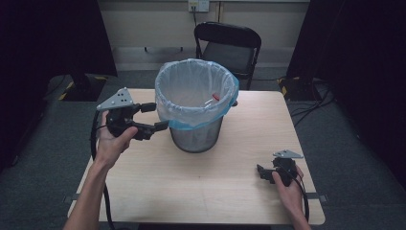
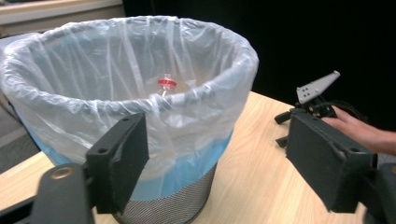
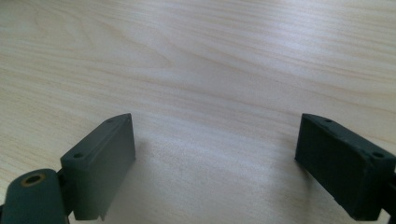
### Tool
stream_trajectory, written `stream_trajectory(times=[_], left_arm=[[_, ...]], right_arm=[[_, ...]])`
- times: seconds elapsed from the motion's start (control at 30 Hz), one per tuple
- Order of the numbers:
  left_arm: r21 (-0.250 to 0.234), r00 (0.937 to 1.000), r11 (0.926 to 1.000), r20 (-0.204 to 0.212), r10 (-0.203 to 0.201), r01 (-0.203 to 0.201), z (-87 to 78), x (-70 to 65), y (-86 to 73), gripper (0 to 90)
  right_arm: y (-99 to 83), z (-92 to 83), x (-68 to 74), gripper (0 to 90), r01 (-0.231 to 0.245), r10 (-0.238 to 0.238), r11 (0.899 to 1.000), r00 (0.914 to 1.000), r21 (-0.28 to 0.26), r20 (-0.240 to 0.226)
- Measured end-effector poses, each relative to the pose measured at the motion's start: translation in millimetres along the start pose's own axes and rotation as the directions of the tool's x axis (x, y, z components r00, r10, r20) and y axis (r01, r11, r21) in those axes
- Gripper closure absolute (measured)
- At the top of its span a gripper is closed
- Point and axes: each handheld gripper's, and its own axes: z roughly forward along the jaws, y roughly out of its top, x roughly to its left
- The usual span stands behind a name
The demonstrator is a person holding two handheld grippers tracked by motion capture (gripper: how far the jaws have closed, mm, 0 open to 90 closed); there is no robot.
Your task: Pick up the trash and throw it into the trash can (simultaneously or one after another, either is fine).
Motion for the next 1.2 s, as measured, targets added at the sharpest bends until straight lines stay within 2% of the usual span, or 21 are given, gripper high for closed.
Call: stream_trajectory(times=[0.07, 0.2, 0.4, 0.5, 0.63, 0.93, 1.0, 1.2], left_arm=[[0.013, 0.9997, 0.9999, -0.022, 0.006, -0.006, 0.8, -2.4, -6.0, 17.1], [0.015, 0.9998, 0.9999, -0.021, -0.005, 0.005, 1.3, -5.5, -14.7, 17.1], [0.024, 0.9999, 0.9997, 0.011, -0.007, 0.007, -0.5, -11.9, -33.0, 15.9], [0.041, 0.9999, 0.9991, 0.007, -0.009, 0.009, -2.3, -15.3, -44.0, 15.8], [0.038, 0.9989, 0.9982, 0.008, -0.047, 0.047, -5.1, -17.9, -58.7, 15.7], [0.082, 0.9976, 0.9944, -0.019, -0.066, 0.067, -5.1, -22.4, -89.6, 16.5], [0.077, 0.996, 0.9935, -0.037, -0.081, 0.084, -5.1, -23.2, -97.7, 17.3], [0.097, 0.9924, 0.988, -0.042, -0.116, 0.12, -3.1, -22.1, -117.7, 18.7]], right_arm=[[0.0, 0.0, 0.0, 11.0, 0.0, 0.0, 1.0, 1.0, 0.0, 0.0], [0.0, 0.0, 0.0, 11.0, 0.0, 0.0, 1.0, 1.0, 0.0, 0.0], [0.0, 0.0, 0.0, 11.0, 0.0, 0.0, 1.0, 1.0, 0.0, 0.0], [0.0, 0.0, 0.0, 11.0, 0.0, 0.0, 1.0, 1.0, 0.0, 0.0], [0.0, 0.0, 0.0, 11.0, 0.0, 0.0, 1.0, 1.0, 0.0, 0.0], [0.0, 0.0, 0.0, 11.0, 0.0, 0.0, 1.0, 1.0, 0.0, 0.0], [0.0, 0.0, 0.1, 11.0, -0.001, 0.001, 1.0, 1.0, -0.001, 0.001], [0.0, 0.0, 0.1, 11.0, 0.0, 0.0, 1.0, 1.0, 0.0, 0.0]])
